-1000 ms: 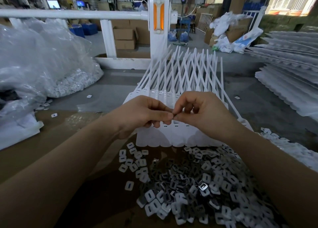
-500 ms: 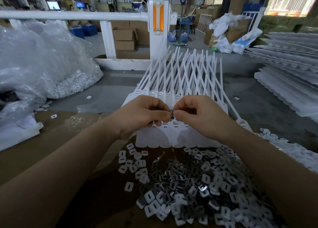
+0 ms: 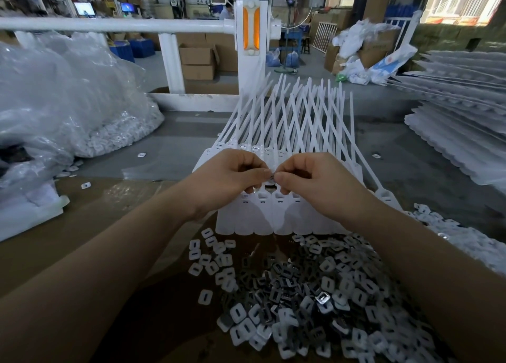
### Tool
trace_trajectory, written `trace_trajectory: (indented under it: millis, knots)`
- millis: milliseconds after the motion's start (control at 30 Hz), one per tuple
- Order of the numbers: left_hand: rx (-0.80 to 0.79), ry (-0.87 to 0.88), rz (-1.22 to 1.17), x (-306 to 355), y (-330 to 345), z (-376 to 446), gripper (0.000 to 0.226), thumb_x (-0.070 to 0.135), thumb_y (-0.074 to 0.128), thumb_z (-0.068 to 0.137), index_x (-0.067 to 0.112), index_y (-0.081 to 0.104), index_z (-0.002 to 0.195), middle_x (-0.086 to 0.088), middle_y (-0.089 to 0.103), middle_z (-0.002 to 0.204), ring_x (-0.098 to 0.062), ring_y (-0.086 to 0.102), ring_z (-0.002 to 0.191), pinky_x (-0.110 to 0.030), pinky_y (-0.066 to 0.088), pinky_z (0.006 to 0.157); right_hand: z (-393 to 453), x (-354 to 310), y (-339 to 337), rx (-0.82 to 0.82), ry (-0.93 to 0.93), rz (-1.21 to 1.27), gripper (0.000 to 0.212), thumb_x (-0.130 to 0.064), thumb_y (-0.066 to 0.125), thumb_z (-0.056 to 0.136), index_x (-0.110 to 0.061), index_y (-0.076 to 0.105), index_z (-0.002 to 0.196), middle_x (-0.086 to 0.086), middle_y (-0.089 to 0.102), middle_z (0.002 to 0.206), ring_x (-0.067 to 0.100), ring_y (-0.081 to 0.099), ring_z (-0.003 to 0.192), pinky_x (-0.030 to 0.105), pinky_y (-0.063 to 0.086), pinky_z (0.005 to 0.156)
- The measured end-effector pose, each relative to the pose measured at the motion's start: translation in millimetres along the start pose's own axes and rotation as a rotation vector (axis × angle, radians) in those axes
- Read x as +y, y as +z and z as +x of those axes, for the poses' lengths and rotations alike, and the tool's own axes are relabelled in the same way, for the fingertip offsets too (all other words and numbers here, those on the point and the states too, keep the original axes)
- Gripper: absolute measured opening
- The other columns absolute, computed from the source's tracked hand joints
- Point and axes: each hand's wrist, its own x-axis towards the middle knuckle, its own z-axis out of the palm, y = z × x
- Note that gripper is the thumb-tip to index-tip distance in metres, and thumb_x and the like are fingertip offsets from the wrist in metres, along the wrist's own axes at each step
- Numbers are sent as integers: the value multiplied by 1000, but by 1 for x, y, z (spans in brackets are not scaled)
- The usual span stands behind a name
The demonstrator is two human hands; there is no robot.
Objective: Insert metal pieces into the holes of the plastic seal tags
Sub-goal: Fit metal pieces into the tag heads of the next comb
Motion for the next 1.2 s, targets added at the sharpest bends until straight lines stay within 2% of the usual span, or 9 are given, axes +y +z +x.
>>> trace_trajectory:
  millis: [200,267,367,600,900,967,1033,1100,1200]
  knots:
    - [38,-83,241,-3,-1,7,12,27,62,94,18,67,88,1,65,80,-13,56,73,-29,47,67,1,3,2,39,26,-80,9,-28,63,92,-33,65,85,2,70,82,24,66,78,43,57,77]
    - [15,-129,359,-3,3,9,13,30,62,94,19,69,94,1,67,87,-17,61,83,-37,50,81,1,2,3,32,34,-88,10,-27,63,91,-34,64,84,0,70,84,22,67,79,44,57,79]
    - [11,-181,494,-4,8,13,17,35,60,95,22,68,99,4,67,90,-18,60,91,-47,40,101,1,3,3,27,41,-93,10,-26,63,91,-35,64,85,-1,69,86,21,67,81,44,57,80]
    - [-31,-216,543,-1,6,16,18,38,60,94,23,69,99,2,68,91,-15,59,90,-49,37,105,1,4,2,17,51,-96,9,-26,62,91,-34,65,87,0,70,84,23,67,80,44,57,79]
    - [-62,-207,509,0,5,16,17,45,71,83,31,66,74,9,67,79,-10,59,83,-54,41,102,0,5,3,-1,57,-111,7,-26,62,92,-32,65,90,-1,69,85,20,67,80,42,57,79]
    - [-46,-217,492,0,6,17,17,43,74,81,29,66,74,9,67,78,-10,60,82,-49,46,98,0,5,3,-2,61,-109,7,-26,62,92,-31,66,91,-2,69,84,20,67,79,42,57,78]
    - [-41,-222,452,-1,5,17,16,39,76,80,27,67,75,9,65,75,-9,59,76,-39,52,85,0,4,3,1,59,-107,8,-26,62,91,-33,65,89,-2,69,84,21,67,79,43,58,78]
    - [-56,-226,393,-2,4,17,13,35,76,81,26,68,78,9,65,75,-7,58,72,-28,48,69,1,3,2,7,59,-103,11,-26,62,92,-36,64,86,-1,70,83,23,68,79,44,58,78]
    - [-64,-233,324,-3,2,17,7,28,73,85,22,69,84,5,67,82,-8,58,76,-23,43,65,1,4,2,7,53,-94,12,-25,63,92,-36,64,85,1,71,83,25,68,79,46,57,78]
